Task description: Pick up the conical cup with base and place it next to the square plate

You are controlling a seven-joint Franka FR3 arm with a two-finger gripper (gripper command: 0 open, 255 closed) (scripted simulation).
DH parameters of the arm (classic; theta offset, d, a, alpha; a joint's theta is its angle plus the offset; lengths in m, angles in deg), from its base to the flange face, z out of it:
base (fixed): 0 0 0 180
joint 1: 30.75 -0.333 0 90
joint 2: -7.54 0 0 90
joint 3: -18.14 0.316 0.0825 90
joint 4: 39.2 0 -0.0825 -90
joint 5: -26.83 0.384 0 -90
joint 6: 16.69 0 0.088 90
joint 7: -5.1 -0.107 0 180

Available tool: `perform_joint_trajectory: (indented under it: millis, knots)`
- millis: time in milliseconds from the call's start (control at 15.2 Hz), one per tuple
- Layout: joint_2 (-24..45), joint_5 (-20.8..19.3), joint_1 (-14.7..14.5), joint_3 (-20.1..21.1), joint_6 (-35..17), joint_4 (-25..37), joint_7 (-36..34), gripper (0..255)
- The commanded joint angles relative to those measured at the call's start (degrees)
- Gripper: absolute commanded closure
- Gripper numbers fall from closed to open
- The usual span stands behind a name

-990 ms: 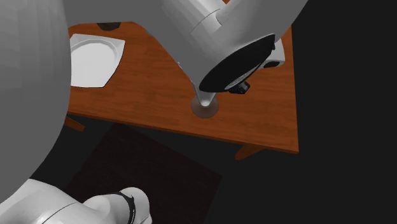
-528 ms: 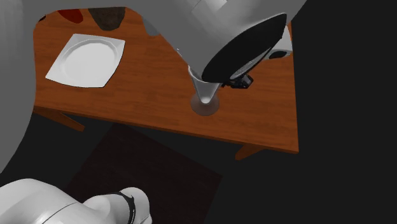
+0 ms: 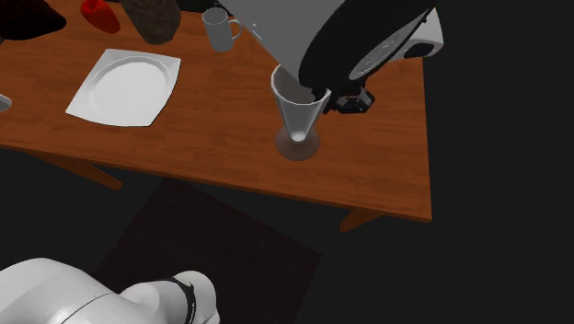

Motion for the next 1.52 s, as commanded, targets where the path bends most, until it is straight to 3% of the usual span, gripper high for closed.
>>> perform_joint_trajectory:
  millis: [0, 1452]
  knots:
    - [-0.55, -0.20, 0.04, 0.20, 1.49, 1.01, -0.43, 255]
    - [-1.59, -0.81, -0.20, 1.17, 18.27, 16.99, -3.28, 255]
